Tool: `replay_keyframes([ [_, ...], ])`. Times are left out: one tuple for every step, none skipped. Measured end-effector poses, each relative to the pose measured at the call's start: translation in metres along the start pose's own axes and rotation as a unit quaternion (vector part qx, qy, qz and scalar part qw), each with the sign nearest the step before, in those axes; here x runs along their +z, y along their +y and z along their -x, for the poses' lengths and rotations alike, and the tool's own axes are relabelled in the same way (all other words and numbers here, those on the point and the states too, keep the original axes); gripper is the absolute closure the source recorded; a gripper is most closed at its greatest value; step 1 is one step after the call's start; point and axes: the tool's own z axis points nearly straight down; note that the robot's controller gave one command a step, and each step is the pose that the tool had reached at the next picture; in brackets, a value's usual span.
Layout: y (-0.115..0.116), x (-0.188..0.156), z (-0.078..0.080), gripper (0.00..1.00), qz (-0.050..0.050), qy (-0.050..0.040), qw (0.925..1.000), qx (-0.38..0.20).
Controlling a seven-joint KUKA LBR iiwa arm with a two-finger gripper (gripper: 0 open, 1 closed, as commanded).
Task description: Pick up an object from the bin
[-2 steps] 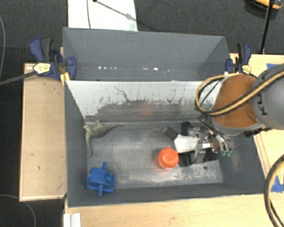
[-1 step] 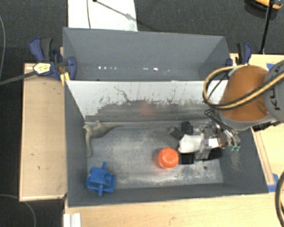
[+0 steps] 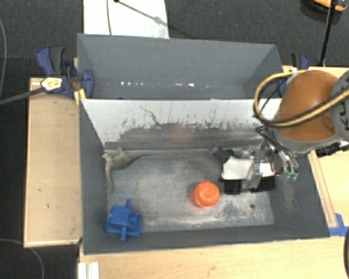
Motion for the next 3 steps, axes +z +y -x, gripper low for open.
replay_keyframes([
  [0.006,-0.051,-0.007,1.0,0.001,0.007,0.9999,0.01],
  [-0.004,-0.12,0.001,1.0,0.0,0.0036,0.9997,0.024],
  [0.034,-0.18,-0.002,1.0,-0.001,0.0056,0.9997,0.022],
])
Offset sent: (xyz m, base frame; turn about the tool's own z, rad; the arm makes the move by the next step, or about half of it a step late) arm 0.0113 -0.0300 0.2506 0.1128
